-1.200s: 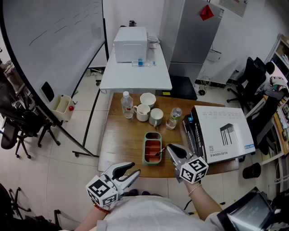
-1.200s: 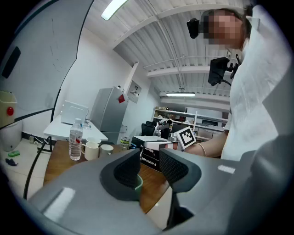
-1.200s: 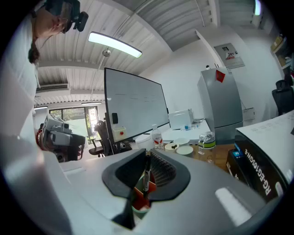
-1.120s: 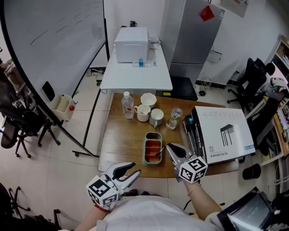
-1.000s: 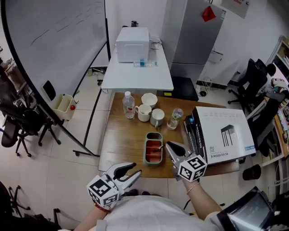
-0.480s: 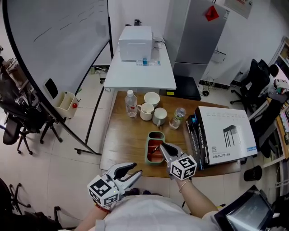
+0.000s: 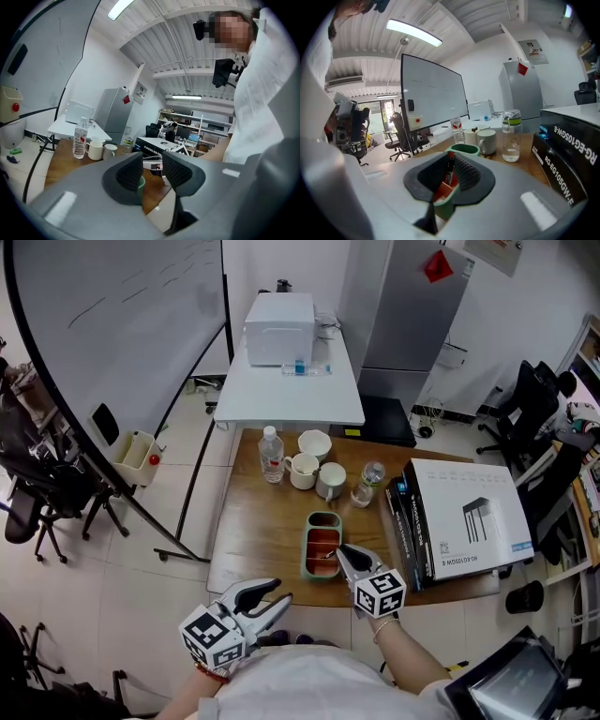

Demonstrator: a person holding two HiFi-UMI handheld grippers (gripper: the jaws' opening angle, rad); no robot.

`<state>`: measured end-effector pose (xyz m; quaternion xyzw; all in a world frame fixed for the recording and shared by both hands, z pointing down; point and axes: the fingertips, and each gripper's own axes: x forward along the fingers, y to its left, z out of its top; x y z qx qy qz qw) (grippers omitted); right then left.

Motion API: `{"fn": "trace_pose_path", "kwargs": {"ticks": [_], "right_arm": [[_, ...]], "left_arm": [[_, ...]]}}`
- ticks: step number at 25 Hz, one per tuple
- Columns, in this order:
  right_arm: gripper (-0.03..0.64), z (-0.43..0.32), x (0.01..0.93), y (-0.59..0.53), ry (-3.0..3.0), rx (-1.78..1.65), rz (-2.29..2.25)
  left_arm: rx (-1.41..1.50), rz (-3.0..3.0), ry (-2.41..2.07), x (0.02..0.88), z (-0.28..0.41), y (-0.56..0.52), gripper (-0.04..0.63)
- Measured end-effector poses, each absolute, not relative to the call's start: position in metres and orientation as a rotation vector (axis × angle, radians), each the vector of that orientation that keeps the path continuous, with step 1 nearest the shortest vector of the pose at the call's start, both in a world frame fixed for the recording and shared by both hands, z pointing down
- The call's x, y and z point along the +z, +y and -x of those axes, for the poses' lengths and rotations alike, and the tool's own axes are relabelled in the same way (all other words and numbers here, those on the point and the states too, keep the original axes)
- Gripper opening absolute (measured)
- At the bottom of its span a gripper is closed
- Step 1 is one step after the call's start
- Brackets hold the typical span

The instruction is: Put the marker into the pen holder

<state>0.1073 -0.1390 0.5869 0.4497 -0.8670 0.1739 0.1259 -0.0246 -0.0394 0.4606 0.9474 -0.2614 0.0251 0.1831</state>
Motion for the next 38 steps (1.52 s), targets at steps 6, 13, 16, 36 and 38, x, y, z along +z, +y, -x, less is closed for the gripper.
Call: {"fn": "trace_pose_path", "kwargs": {"ticks": [6,13,16,36,38], "right_arm": [[0.091,-0.112,0.589,-0.131,-2.500,0.541,-1.310],[0.114,-0.127,0.594,-0.129,-2.456,0.570,-1.354],[0.114,-0.134,0.596,-0.126,-2.444,0.580,-1.366],[0.023,-0.120,0.588,-0.134,-2.510,0.641,-1.283],[0.023,-0.120,0.581,-0.135,-2.522,0.636,-1.274]], "left_arm": [[0.051,-2.675,-0.712,0.461,0.021,-0.041,0.132],[0.056,-2.678,-0.669,0.461,0.013,-0.042,0.132],[0.049,-2.680,-0.668,0.464,0.013,-0.043,0.132],[0.064,-2.677,-0.687,0.463,0.017,-0.051,0.132],[0.065,-2.678,-0.683,0.462,0.016,-0.052,0.132]]}}
